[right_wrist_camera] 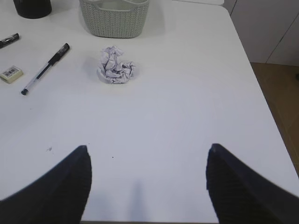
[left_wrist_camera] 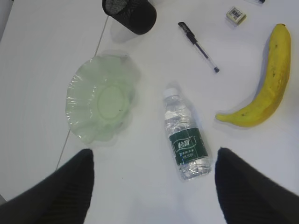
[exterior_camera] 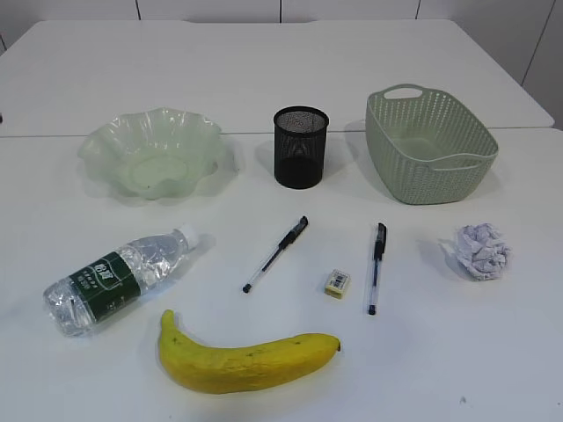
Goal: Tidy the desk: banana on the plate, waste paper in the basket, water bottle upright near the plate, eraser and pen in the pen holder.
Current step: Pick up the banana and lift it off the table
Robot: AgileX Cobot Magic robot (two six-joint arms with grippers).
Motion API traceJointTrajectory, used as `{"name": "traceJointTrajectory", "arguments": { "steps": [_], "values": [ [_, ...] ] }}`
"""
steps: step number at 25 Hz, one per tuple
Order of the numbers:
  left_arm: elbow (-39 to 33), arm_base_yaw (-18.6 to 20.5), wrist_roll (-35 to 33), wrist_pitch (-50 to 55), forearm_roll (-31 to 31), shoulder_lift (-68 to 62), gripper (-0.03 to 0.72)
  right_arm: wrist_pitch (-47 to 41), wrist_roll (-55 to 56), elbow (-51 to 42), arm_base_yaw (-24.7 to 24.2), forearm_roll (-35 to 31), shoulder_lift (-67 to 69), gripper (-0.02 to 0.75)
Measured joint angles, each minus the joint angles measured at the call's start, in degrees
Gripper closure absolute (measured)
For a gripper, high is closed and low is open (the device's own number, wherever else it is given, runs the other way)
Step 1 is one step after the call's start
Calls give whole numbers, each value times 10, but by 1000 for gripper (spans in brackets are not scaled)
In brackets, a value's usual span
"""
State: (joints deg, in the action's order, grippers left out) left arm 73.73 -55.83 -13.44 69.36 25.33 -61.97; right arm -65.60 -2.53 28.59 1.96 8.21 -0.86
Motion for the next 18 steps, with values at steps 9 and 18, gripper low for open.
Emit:
{"name": "traceJointTrajectory", "arguments": {
  "steps": [9, 18],
  "values": [
    [0, 3, -19, -1, -8, -8, 115, 0, 0, 0, 0, 0, 0, 171],
    [0, 108, -135, -39, -155, -79, 115, 0, 0, 0, 0, 0, 0, 171]
  ]
}}
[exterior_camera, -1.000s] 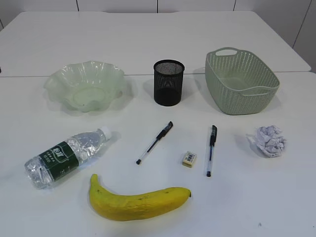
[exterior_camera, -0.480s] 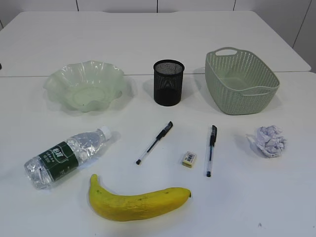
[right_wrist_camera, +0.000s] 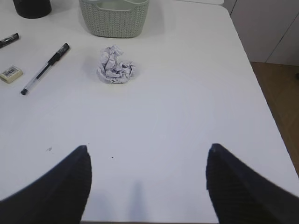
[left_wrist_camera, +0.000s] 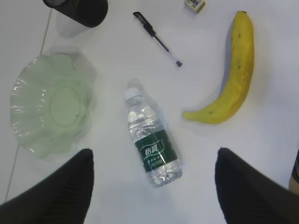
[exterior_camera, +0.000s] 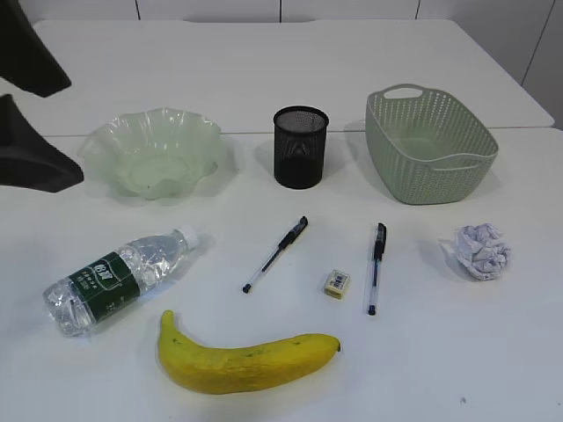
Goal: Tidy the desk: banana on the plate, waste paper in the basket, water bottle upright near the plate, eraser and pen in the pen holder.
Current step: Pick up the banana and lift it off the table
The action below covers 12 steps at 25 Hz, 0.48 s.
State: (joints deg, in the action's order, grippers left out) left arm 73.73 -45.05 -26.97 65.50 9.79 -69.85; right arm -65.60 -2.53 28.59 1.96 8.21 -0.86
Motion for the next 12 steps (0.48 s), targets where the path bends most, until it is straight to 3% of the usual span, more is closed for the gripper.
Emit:
{"name": "traceJointTrajectory", "arguments": {
  "steps": [5, 12],
  "values": [
    [0, 47, -78, -11, -92, -28, 115, 0, 0, 0, 0, 0, 0, 171],
    [0, 63, -155, -16, -161, -77, 115, 0, 0, 0, 0, 0, 0, 171]
  ]
}}
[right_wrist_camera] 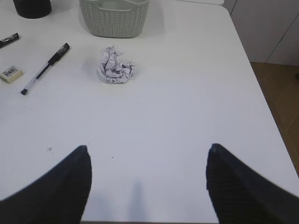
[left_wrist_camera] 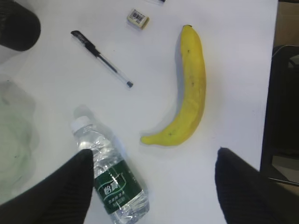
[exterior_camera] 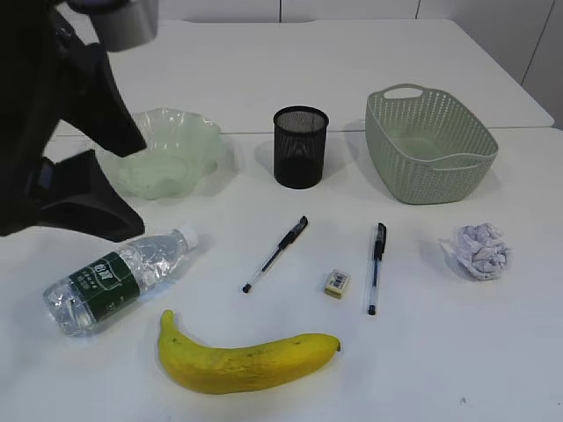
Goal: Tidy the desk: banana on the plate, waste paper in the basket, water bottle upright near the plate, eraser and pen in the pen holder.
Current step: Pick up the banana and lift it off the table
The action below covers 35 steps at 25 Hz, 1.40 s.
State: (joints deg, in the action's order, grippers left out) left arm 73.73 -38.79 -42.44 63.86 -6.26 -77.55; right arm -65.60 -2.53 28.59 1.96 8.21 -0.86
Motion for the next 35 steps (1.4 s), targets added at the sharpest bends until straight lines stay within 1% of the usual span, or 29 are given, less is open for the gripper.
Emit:
{"name": "traceJointTrajectory", "arguments": {
  "steps": [8, 14, 27, 35],
  "values": [
    [0, 1, -61, -2, -45, -66, 115, 0, 0, 0, 0, 0, 0, 171],
    [0, 1, -90, -11, -49, -113, 115, 0, 0, 0, 0, 0, 0, 171],
    [0, 1, -103, -33, -49, -204, 115, 0, 0, 0, 0, 0, 0, 171],
    [1, 1, -109, -45, -33, -249, 115, 0, 0, 0, 0, 0, 0, 171]
  ]
}}
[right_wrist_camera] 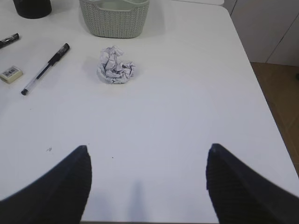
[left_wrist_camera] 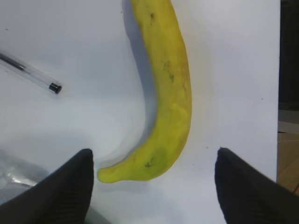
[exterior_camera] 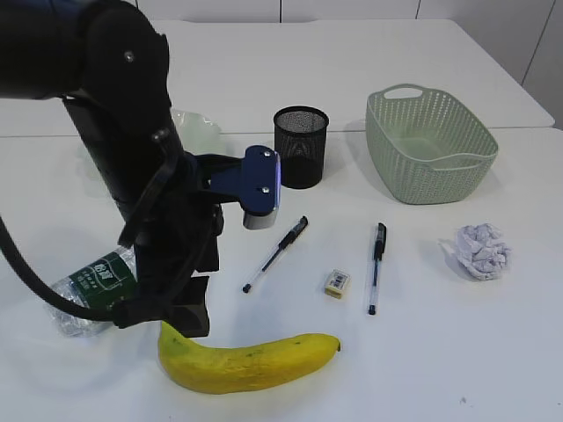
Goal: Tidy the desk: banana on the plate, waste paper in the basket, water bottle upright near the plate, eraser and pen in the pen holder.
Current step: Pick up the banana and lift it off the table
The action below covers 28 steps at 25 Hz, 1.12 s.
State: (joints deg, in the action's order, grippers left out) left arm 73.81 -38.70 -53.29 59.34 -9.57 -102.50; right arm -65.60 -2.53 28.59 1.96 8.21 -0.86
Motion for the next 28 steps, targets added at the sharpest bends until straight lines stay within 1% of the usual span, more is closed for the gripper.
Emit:
{"name": "traceJointTrajectory", "arguments": {
  "steps": [5, 10, 14, 19, 28],
  "values": [
    [0, 0, -1, -6, -29, -24, 115, 0, 0, 0, 0, 0, 0, 171],
    [0, 0, -2, -40, -67, -44, 115, 0, 0, 0, 0, 0, 0, 171],
    [0, 0, -28, -46, -97, -64, 115, 0, 0, 0, 0, 0, 0, 171],
    [0, -2, -39, -47, -106, -78, 122, 1, 0, 0, 0, 0, 0, 171],
    [0, -50, -40, -97, -107, -107, 136, 1, 0, 0, 0, 0, 0, 171]
  ]
}}
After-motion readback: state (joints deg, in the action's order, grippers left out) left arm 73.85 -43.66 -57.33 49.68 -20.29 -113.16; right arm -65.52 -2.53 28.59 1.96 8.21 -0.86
